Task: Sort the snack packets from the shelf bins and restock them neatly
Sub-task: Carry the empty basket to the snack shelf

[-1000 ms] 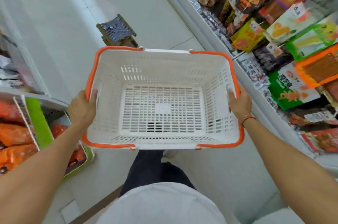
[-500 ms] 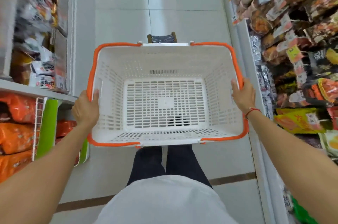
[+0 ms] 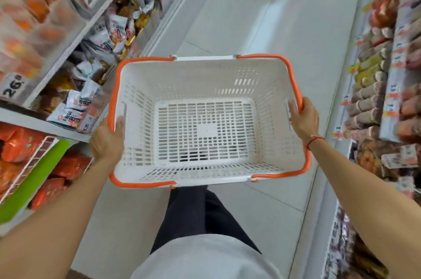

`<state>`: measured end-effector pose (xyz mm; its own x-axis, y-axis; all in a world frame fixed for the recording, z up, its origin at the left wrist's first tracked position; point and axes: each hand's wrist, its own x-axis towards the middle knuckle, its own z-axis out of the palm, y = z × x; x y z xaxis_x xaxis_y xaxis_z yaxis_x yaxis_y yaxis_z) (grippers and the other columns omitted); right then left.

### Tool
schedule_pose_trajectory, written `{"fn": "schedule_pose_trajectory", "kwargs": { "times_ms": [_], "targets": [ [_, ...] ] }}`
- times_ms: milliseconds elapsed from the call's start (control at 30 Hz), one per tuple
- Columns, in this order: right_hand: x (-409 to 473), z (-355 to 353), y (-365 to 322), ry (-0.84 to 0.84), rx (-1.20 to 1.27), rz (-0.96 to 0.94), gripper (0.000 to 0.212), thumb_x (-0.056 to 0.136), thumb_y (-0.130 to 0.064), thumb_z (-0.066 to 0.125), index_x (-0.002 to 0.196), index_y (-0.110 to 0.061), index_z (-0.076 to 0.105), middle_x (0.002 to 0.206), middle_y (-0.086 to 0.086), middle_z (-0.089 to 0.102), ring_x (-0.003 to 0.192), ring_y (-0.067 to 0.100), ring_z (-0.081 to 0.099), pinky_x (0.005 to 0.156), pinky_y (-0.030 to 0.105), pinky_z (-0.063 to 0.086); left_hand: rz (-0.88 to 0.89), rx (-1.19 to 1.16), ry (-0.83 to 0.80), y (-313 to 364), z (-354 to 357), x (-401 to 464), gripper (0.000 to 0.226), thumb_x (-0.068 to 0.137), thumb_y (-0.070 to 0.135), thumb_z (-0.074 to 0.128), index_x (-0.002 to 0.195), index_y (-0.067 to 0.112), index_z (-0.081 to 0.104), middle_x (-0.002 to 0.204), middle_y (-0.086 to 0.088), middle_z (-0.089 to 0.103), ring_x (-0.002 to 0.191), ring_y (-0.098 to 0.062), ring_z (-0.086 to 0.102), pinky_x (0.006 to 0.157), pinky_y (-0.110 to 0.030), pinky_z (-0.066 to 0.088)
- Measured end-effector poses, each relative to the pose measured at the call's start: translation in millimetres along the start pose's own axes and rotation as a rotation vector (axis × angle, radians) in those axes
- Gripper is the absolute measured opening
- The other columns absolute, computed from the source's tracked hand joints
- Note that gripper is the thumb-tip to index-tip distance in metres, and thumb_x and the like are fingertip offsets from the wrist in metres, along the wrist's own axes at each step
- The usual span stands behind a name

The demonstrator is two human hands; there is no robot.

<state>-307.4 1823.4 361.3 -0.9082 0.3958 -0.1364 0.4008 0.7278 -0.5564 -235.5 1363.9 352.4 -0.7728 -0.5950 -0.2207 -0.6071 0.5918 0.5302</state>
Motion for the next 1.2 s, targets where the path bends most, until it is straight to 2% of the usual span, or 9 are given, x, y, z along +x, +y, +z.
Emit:
{"fn": "schedule_pose_trajectory", "kwargs": {
  "times_ms": [167, 333, 500, 600, 667, 800, 900, 1033, 1200],
  "targets": [
    [101.0, 28.7, -64.5, -0.077, -0.042, -0.119, 0.024, 0.096, -0.039, 0.047, 0.092, -0.015, 0.051, 0.081, 0.008, 0.061, 0.073, 0.034, 0.063, 0.067, 0.037, 0.048, -0.133, -0.088, 0.088, 18.9, 21.4, 40.2, 0.049, 0.1, 0.041, 0.045, 0.107, -0.004, 0.061, 0.105, -0.032, 0.064, 0.097, -0.049, 0.059, 0.081, -0.048, 0.043],
    [164.5, 63.3, -122.3, -0.18, -0.052, -0.211, 0.025, 0.097, -0.037, 0.046, 0.091, -0.013, 0.049, 0.082, 0.008, 0.057, 0.074, 0.033, 0.06, 0.066, 0.036, 0.045, -0.251, -0.134, 0.186, 34.7, 23.9, 52.4, 0.043, 0.101, 0.036, 0.045, 0.118, -0.001, 0.059, 0.111, -0.028, 0.064, 0.101, -0.046, 0.059, 0.08, -0.043, 0.043],
    [221.3, 113.7, -160.2, -0.282, -0.068, -0.297, 0.034, 0.094, -0.048, 0.045, 0.096, -0.014, 0.051, 0.083, 0.009, 0.062, 0.074, 0.035, 0.062, 0.069, 0.047, 0.054, -0.378, -0.164, 0.277, 32.7, 37.8, 60.5, 0.042, 0.101, 0.038, 0.046, 0.114, 0.001, 0.061, 0.111, -0.022, 0.066, 0.101, -0.038, 0.061, 0.075, -0.031, 0.036],
    [254.5, 148.3, -179.9, -0.373, -0.095, -0.355, 0.037, 0.094, -0.048, 0.043, 0.102, -0.013, 0.053, 0.085, 0.012, 0.065, 0.074, 0.035, 0.064, 0.068, 0.048, 0.055, -0.521, -0.127, 0.335, 37.0, 51.4, 59.6, 0.046, 0.1, 0.043, 0.044, 0.113, 0.002, 0.06, 0.109, -0.024, 0.065, 0.099, -0.041, 0.06, 0.075, -0.037, 0.041],
    [276.1, 170.1, -192.3, -0.439, -0.121, -0.399, 0.04, 0.094, -0.05, 0.042, 0.104, -0.013, 0.053, 0.088, 0.013, 0.066, 0.076, 0.035, 0.064, 0.068, 0.044, 0.054, -0.615, -0.086, 0.358, 42.4, 64.3, 56.3, 0.048, 0.1, 0.044, 0.043, 0.117, 0.002, 0.058, 0.108, -0.026, 0.064, 0.099, -0.044, 0.058, 0.079, -0.043, 0.043],
    [321.2, 222.1, -215.1, -0.578, -0.196, -0.483, 0.035, 0.097, -0.043, 0.041, 0.105, -0.011, 0.053, 0.091, 0.014, 0.066, 0.081, 0.034, 0.061, 0.066, 0.033, 0.04, -0.786, -0.037, 0.437, 56.0, 107.1, 49.1, 0.051, 0.099, 0.047, 0.042, 0.108, -0.001, 0.058, 0.1, -0.031, 0.062, 0.092, -0.048, 0.058, 0.077, -0.047, 0.043],
    [348.9, 261.3, -224.4, -0.666, -0.241, -0.575, 0.032, 0.101, -0.036, 0.041, 0.111, -0.008, 0.052, 0.09, 0.009, 0.063, 0.076, 0.028, 0.053, 0.066, 0.03, 0.033, -0.914, -0.018, 0.504, 59.6, 151.0, 45.6, 0.055, 0.098, 0.051, 0.04, 0.105, -0.002, 0.056, 0.096, -0.033, 0.061, 0.089, -0.05, 0.058, 0.077, -0.05, 0.045],
    [371.3, 319.7, -225.4, -0.741, -0.272, -0.678, 0.032, 0.102, -0.034, 0.039, 0.115, -0.007, 0.052, 0.088, 0.0, 0.056, 0.073, 0.022, 0.051, 0.065, 0.029, 0.036, -1.043, -0.037, 0.523, 54.7, 204.2, 51.2, 0.052, 0.1, 0.048, 0.041, 0.093, -0.002, 0.054, 0.089, -0.029, 0.06, 0.082, -0.046, 0.057, 0.07, -0.046, 0.041],
    [393.1, 405.9, -200.6, -0.781, -0.269, -0.739, 0.031, 0.102, -0.035, 0.039, 0.113, -0.009, 0.052, 0.086, 0.002, 0.059, 0.07, 0.023, 0.056, 0.062, 0.032, 0.044, -1.123, -0.037, 0.535, 26.2, 274.2, 74.3, 0.049, 0.101, 0.046, 0.039, 0.09, 0.0, 0.051, 0.081, -0.02, 0.056, 0.071, -0.034, 0.05, 0.067, -0.042, 0.038]
  ]
}}
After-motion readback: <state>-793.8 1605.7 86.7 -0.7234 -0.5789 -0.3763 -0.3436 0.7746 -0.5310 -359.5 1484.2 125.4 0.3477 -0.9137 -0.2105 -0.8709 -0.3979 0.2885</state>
